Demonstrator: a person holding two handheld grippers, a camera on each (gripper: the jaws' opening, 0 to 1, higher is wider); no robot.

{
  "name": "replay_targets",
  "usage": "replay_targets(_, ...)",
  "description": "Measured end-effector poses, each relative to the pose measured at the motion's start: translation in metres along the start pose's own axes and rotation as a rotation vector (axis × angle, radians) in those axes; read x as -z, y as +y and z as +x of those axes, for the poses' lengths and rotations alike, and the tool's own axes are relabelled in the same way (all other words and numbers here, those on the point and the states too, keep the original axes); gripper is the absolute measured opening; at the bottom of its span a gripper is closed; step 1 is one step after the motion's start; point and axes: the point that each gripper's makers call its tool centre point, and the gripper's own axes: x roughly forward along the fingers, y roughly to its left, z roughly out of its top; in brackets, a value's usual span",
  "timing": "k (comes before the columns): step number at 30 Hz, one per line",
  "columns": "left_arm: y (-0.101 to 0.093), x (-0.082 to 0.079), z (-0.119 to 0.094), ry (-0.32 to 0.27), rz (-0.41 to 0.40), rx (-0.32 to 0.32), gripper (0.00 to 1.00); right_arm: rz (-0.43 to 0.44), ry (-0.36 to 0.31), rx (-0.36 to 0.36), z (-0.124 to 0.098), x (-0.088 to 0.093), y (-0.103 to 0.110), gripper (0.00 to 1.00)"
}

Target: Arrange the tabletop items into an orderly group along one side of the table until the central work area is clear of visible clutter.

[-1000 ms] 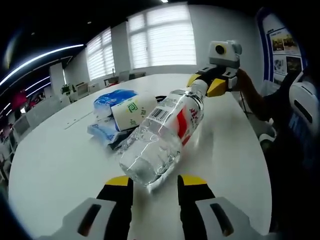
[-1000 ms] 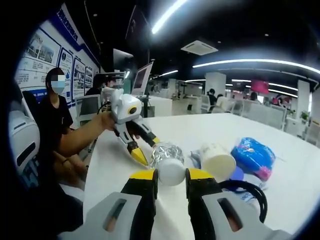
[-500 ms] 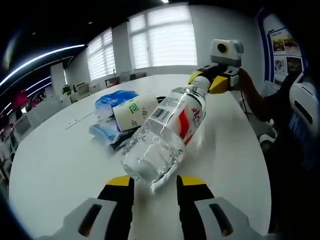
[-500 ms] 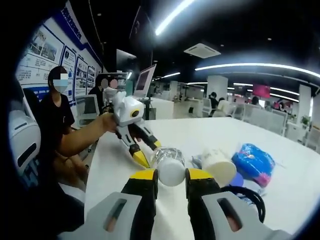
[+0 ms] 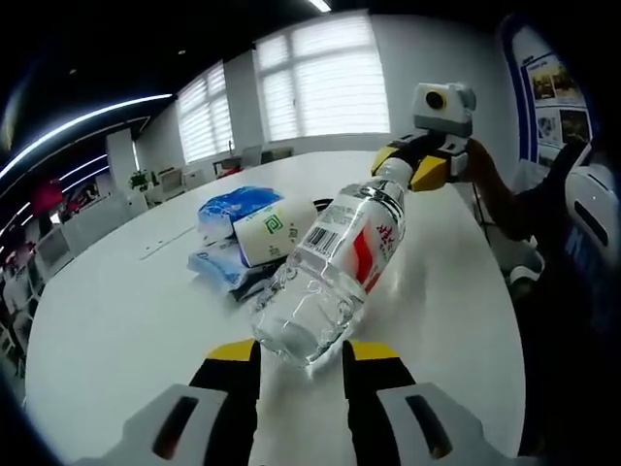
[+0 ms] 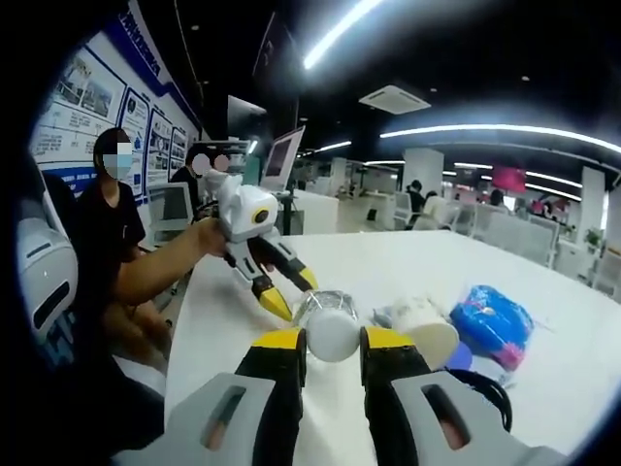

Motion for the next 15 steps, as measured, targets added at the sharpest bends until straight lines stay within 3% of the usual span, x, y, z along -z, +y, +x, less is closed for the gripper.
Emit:
replay_targets(6, 0.0048, -0.0069, -0.0036, -0.032, -0.006, -0.019, 0.32, -0.011, -0.002, -0.004, 0.0029, -0.0053, 0.0012, 0.19)
replay_targets(15, 0.0079, -0.0064, -0.0028, -0.025, 0.001, -0.021, 0.33, -0.014, 0.000, -0.008, 0.0052, -0.0089, 0.0005, 0.19)
